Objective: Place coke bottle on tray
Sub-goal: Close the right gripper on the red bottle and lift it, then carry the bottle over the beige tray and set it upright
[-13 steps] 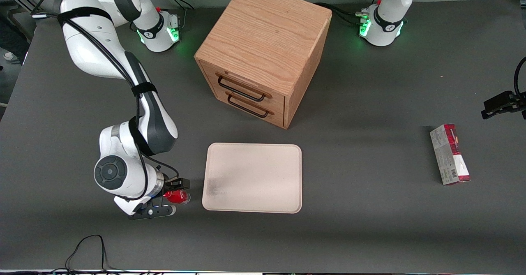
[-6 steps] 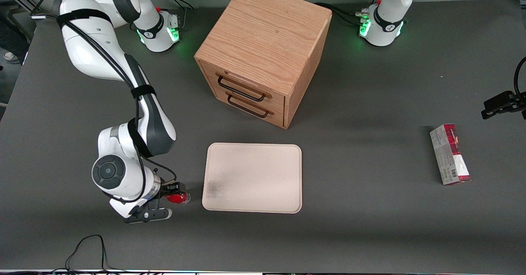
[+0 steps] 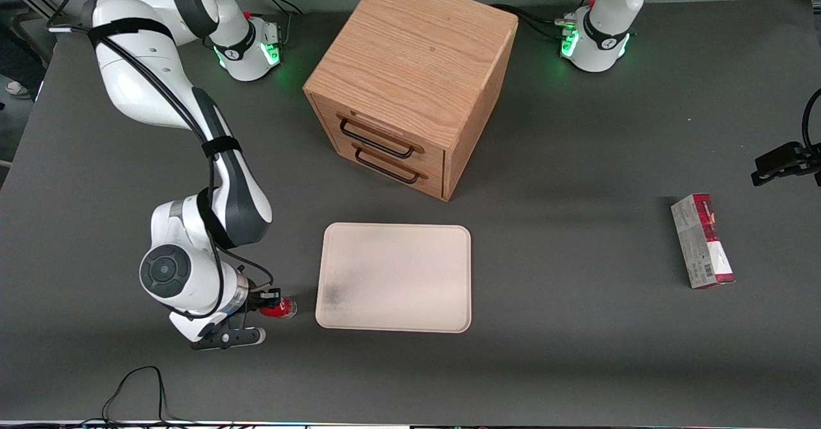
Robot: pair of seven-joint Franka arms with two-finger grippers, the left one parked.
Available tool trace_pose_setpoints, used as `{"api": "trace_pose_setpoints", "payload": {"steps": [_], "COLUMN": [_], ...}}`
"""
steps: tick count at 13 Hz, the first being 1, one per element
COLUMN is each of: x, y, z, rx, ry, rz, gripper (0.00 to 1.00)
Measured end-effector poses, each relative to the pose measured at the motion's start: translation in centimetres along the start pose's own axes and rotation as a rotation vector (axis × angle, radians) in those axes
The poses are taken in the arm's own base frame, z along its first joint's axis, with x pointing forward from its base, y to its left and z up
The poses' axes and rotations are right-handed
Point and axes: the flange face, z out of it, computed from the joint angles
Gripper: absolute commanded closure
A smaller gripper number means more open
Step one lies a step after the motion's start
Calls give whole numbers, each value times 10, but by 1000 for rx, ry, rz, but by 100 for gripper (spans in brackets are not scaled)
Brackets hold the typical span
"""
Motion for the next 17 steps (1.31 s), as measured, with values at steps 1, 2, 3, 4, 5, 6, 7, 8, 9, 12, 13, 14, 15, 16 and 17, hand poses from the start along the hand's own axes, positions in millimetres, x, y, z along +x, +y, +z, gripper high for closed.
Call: {"api": "trace_pose_setpoints", "payload": {"steps": [1,2,3,4,5,6,7,8,9,12,13,14,15,16,17], "x": [0,0,0,-1,-1,-1,-1,-1,-2,-15,-21,-26,-31,-33,-33], "y": [0,0,0,0,0,0,0,0,0,-2,-9,-19,-34,-50,-67], "z": [0,-1,-1,-2,-10,-24,-44,-68,-96,-178,-199,-212,-219,-218,-210], "rx": [1,2,1,0,-1,-3,-4,-2,-1,15,28,46,67,85,96], "ry": [0,1,-1,-11,-18,-27,-31,-25,-16,24,36,47,53,58,68], "rz": [1,1,1,1,1,1,1,1,2,-4,-16,-34,-58,-80,-98], "gripper": [75,76,76,76,76,76,76,76,76,76,76,76,75,76,76]}}
